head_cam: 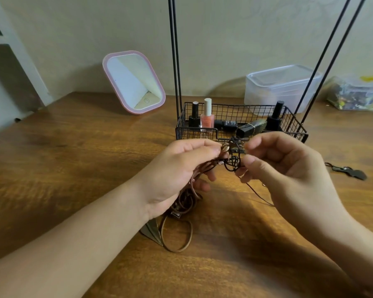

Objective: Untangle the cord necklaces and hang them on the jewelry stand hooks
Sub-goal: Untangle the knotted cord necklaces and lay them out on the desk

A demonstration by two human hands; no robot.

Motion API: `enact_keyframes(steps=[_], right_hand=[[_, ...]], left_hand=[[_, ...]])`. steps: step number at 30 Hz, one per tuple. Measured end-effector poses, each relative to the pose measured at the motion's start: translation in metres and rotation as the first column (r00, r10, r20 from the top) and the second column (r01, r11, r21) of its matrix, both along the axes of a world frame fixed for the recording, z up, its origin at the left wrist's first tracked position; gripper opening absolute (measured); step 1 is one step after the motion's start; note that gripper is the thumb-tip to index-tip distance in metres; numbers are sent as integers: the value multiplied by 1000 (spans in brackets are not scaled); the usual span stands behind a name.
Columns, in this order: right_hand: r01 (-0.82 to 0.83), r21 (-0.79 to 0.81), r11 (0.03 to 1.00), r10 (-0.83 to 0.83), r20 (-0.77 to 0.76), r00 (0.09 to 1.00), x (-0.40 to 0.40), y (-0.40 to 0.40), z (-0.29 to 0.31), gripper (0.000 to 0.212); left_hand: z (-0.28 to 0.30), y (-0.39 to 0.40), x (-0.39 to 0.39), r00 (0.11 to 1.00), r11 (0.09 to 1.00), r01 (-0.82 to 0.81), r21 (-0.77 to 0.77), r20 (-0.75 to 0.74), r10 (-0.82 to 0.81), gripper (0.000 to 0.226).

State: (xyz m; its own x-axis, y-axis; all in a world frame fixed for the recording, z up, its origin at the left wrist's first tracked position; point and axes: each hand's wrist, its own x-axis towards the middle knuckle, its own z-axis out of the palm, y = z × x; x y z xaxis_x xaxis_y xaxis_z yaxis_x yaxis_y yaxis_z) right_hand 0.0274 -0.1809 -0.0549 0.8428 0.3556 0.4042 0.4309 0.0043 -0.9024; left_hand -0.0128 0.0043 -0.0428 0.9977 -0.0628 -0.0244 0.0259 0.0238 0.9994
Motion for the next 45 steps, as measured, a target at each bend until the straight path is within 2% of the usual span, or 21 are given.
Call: enact_keyframes(steps=[1,4,7,10,16,22,23,25,27,30,34,37,40,43,45], right_hand=[[-13,-19,1000,13,-10,1000,-1,0,0,8],[-5,-126,992,7,12,1000,-3,1,0,26],[51,-173,984,-37,86,996,-5,2,1,19],[70,-165,984,-49,127,991,-4,1,-1,9],[50,-186,981,-29,118,993,5,-1,-6,25],[-2,-88,996,3,20,1000,4,-2,-5,31],[14,-108,994,-8,57,998,3,-2,-6,29],[114,-202,973,-62,249,966,0,-4,-4,22],[216,-282,935,-84,415,906,-4,-4,-1,28],[295,-298,908,-113,503,857,-3,-2,0,37],[321,-292,901,-132,520,844,2,-1,-4,21],[281,-292,914,-126,453,882,1,-1,-3,12],[158,-263,952,-93,241,966,3,-3,-5,8],[-44,-56,997,44,1,999,0,-1,-2,13],[-67,64,996,75,-134,988,-1,1,1,12]], left_hand=[[0,0,0,1000,1000,-8,-25,-13,8,21],[0,1,2,1000,994,12,-106,-28,-15,18],[-3,2,2,999,997,24,-73,-20,-26,27],[-2,1,1,999,998,29,-47,-16,-29,23],[3,2,0,997,991,38,-126,-64,-46,16],[4,4,0,995,992,41,-122,-85,-52,15],[5,4,0,995,991,36,-126,-90,-48,14],[6,3,-1,995,992,10,-129,-99,-23,15],[6,2,-2,995,992,-6,-124,-101,-6,16],[5,0,-1,994,992,-9,-127,-106,-5,15],[3,0,-1,996,997,-37,-68,-89,31,20],[2,0,-1,996,998,-46,-42,-83,42,21],[2,0,0,995,998,-54,-14,-79,53,22],[0,0,0,998,993,-64,94,-7,65,17],[-1,0,0,999,983,-22,184,36,16,18]])
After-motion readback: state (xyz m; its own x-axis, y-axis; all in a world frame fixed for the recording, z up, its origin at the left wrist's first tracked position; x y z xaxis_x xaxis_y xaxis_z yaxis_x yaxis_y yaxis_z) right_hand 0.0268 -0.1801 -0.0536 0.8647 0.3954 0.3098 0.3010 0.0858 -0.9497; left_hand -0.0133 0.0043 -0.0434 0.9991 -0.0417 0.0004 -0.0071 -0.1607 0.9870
